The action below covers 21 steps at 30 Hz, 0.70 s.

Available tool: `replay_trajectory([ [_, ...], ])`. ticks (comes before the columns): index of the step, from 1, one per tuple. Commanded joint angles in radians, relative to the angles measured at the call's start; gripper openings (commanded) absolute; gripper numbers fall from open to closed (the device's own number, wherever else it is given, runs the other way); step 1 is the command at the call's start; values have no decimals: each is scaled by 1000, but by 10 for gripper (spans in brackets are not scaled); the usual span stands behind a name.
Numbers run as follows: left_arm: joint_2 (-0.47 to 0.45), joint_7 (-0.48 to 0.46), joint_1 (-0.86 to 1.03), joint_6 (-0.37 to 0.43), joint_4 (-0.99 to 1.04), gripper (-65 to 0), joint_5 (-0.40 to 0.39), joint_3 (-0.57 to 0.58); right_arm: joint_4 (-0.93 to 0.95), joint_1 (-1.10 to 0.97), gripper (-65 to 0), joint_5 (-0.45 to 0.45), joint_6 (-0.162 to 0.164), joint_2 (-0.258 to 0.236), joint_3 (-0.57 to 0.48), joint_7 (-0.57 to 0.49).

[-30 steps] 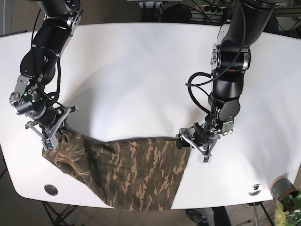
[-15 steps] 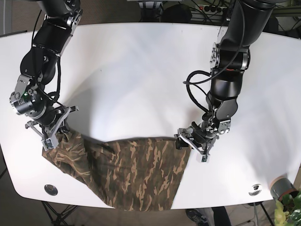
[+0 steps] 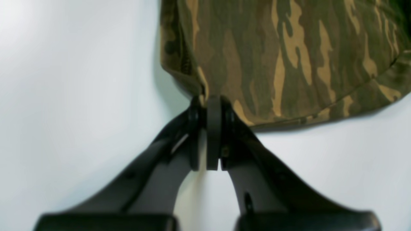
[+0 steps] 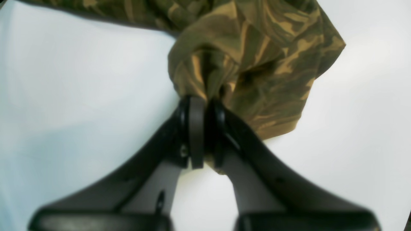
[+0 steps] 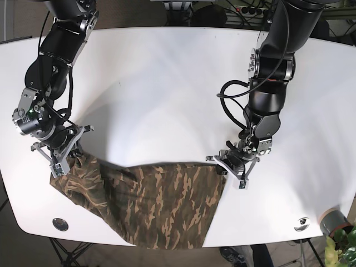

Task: Fold the T-shirt properly
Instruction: 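Lower the shirt and bring the left gripper toward the right gripper, then spread the held shirt edge apart with both grippers, laying it down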

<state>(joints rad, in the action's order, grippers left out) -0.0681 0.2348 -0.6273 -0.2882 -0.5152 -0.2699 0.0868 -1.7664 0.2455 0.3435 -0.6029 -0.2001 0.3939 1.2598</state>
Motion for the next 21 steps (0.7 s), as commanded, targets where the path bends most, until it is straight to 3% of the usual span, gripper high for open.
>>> replay_trajectory([
  [1, -8, -15, -30, -7, -70, -650, -10, -5, -16, 22, -626, 10, -1, 0, 1, -22],
  [9, -65, 108, 106, -9, -394, -650, -10, -26, -23, -8, -626, 18, -1, 4, 1, -22],
  [21, -132, 352, 327, -10, -877, -650, -7, -284, -23, -41, -626, 18, -1, 4, 1, -22],
])
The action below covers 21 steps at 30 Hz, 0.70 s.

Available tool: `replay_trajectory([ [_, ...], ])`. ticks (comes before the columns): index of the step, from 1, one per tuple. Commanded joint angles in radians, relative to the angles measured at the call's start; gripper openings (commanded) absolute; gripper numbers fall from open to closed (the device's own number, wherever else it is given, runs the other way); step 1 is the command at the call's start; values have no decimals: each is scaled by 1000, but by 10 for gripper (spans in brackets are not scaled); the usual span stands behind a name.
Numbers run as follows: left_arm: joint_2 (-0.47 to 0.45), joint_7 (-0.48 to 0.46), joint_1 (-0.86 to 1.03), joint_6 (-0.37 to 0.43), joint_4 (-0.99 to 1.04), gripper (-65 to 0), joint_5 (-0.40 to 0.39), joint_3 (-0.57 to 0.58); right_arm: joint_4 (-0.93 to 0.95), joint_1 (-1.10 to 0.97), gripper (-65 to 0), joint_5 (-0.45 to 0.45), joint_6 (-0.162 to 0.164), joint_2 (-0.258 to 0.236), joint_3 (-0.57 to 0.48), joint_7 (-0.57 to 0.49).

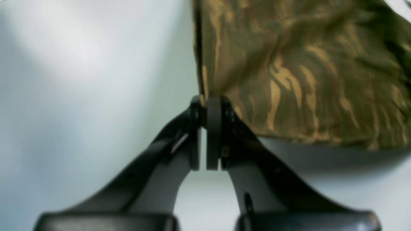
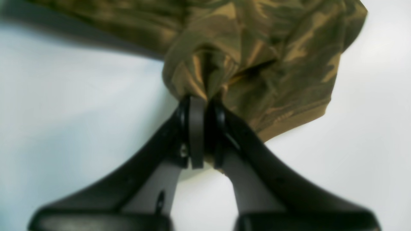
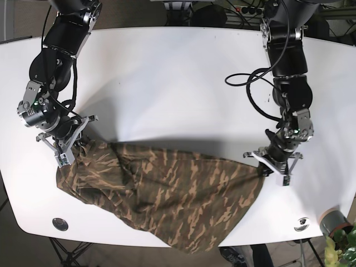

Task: Fold the T-shirt properly
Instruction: 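Spread the held shirt edge apart with both grippers, laying it down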

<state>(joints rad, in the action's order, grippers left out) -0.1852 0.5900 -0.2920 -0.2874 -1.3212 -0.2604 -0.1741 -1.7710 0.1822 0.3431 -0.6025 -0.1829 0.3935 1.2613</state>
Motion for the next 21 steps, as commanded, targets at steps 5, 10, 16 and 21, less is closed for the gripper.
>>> replay_trajectory([
  [5, -50, 38, 98, -11, -223, -650, -18, -124, -19, 3, -626, 18, -1, 4, 2, -24],
  [10, -76, 45, 195, -29, -330, -650, -18, -206, -19, -17, -626, 18, -1, 13, 2, -24],
  [16, -78, 45, 299, -140, -443, -650, -15, -339, -19, -56, -626, 18, -1, 43, 2, -25],
  [21, -76, 45, 373, -195, -502, -650, -18, -417, -19, -91, -626, 18, -1, 46, 2, -25],
])
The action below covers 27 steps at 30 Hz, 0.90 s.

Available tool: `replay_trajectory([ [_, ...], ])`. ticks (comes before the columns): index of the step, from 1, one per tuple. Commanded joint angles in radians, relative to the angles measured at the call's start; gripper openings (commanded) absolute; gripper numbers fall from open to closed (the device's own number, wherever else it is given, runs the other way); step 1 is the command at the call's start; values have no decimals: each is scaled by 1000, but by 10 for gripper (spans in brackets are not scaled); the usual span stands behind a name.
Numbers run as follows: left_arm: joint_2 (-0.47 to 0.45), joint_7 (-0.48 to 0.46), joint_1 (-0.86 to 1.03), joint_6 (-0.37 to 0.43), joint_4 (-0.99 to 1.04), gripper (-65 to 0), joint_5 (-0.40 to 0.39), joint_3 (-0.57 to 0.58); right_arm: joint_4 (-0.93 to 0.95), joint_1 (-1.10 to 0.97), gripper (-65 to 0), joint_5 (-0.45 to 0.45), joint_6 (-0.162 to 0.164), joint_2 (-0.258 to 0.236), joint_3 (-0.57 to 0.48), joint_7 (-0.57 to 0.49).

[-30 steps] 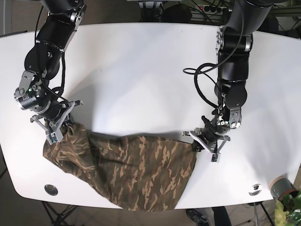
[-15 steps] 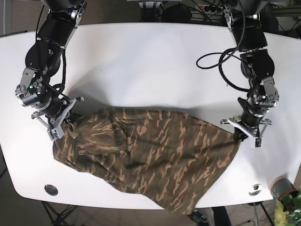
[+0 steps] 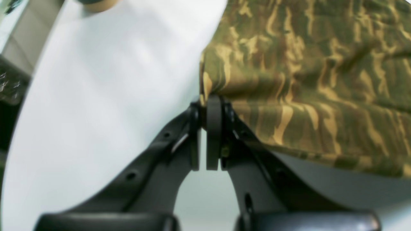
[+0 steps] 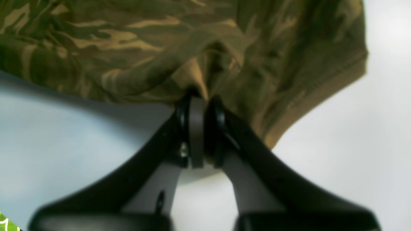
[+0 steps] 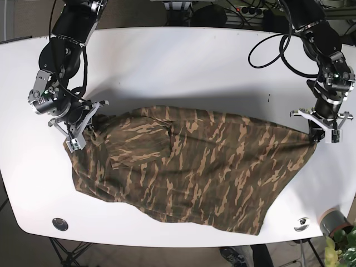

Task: Fold the T-shirt properly
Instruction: 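Spread the held shirt edge apart with both grippers, laying it down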

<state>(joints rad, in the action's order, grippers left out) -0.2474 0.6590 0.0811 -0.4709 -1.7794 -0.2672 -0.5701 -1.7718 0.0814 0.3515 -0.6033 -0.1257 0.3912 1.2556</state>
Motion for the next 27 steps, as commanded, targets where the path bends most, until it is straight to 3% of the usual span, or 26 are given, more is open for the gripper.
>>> replay_trajectory([
  [1, -14, -25, 18, -25, -61, -650, -11, -35, -18, -1, -626, 10, 0, -12, 4, -20],
  [14, -10, -25, 148, -48, -92, -650, -10, -199, -52, -134, -626, 11, -2, 8, 2, -20],
  [27, 21, -25, 293, -48, -64, -650, -4, -186, -47, -160, -626, 10, 0, 11, 2, -20],
])
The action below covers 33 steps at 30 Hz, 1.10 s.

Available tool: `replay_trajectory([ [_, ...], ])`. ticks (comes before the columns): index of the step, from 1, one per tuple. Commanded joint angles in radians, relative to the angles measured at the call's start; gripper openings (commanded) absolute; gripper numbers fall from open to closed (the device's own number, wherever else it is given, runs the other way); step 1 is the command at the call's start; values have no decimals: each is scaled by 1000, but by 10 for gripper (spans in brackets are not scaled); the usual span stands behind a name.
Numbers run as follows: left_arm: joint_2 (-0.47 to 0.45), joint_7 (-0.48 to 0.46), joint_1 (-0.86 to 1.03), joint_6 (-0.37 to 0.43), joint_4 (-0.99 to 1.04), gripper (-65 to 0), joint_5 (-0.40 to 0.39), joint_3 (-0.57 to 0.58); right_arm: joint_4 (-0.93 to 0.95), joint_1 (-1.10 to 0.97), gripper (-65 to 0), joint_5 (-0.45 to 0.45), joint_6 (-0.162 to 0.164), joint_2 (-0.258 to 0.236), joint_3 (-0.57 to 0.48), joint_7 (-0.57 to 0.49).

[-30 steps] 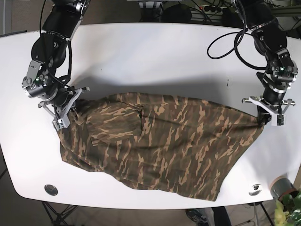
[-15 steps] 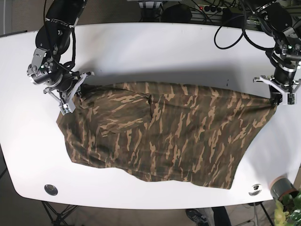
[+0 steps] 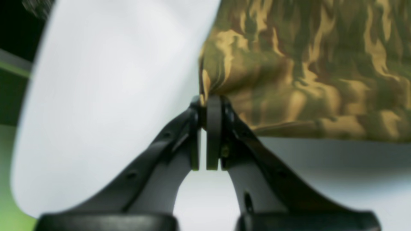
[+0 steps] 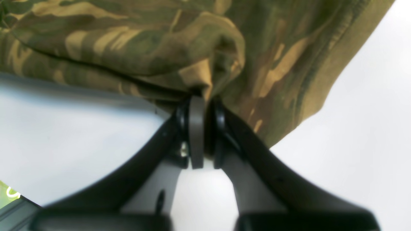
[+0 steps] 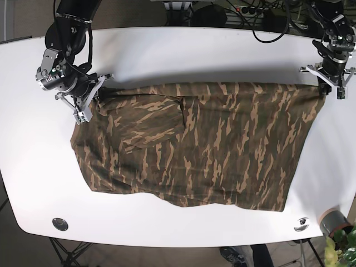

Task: Fold the T-shirt properly
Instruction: 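Spread the held shirt edge apart with both grippers, laying it down, then lift the shirt with both grippers and swing it over the table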

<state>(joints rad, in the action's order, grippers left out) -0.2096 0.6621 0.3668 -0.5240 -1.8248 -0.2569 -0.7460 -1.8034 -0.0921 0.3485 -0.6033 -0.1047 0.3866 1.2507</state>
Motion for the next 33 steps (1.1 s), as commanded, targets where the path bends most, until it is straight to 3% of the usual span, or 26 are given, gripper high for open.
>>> replay_trajectory([
  [1, -15, -28, 14, 5, -20, -650, -14, -10, -16, 10, -626, 13, 0, -13, 8, -15],
  [13, -12, -31, 11, 5, -16, -650, -17, -59, -20, -79, -626, 13, -2, -33, 10, -16],
  [22, -12, -31, -108, 5, -14, -650, -15, -54, -20, -99, -626, 14, -4, -33, 2, -65],
  [33, -18, -28, -269, 12, 20, -650, -12, 113, -17, 44, -626, 82, 6, -31, 2, -70],
])
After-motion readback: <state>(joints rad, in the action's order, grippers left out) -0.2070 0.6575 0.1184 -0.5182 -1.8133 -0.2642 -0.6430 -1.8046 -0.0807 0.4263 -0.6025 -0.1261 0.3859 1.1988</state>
